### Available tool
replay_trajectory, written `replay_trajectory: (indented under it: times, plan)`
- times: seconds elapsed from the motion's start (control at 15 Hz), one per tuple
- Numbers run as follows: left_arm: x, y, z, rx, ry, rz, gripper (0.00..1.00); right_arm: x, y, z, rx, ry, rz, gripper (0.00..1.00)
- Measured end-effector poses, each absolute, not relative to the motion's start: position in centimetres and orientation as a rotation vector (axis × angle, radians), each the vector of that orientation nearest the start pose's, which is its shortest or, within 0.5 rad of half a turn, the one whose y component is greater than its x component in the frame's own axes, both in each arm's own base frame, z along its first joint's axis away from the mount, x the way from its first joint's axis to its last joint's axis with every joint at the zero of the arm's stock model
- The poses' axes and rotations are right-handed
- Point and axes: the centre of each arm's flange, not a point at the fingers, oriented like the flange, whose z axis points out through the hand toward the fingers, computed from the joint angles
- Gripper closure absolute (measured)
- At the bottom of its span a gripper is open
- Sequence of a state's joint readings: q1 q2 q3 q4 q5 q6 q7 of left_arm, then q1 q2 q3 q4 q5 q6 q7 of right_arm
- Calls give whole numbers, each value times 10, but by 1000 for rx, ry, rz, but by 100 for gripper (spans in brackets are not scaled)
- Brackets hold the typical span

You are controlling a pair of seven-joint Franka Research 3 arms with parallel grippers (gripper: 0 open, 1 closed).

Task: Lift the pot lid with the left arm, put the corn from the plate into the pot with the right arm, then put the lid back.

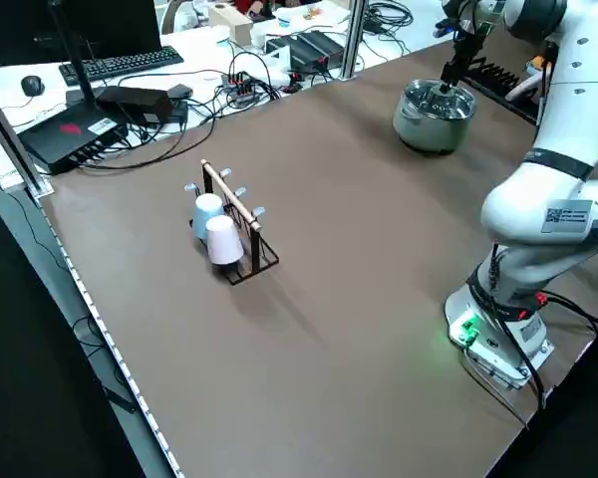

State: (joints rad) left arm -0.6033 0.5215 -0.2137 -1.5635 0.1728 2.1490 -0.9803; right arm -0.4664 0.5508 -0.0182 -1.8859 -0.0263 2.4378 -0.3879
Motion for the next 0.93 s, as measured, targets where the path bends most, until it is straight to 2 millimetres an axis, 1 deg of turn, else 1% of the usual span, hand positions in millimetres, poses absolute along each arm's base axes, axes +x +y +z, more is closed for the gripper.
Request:
replay_trajectory:
  times: [0.07,0.13,0.2,0.4,0.53,0.73,0.87,0.93]
  plan:
    - [499,-489,354,-3168,-169,-131,38,572,-286,227,-3164,87,18,60]
    - [499,-489,354,-3168,-169,-131,38,582,-273,247,-3165,48,15,60]
    - [499,-489,354,-3168,-169,-130,38,592,-256,270,-3164,3,13,60]
    - [500,-489,352,-3170,-171,-133,38,610,-191,345,-3149,-134,42,60]
    - [501,-489,350,-3172,-173,-135,38,616,-144,386,-3138,-179,84,60]
    - [502,-489,348,-3173,-175,-137,38,623,-70,430,-3131,-190,154,60]
    - [502,-489,349,-3175,-174,-139,41,628,-21,450,-3133,-199,174,60]
    - [502,-490,349,-3178,-174,-143,45,629,0,457,-3120,-207,168,60]
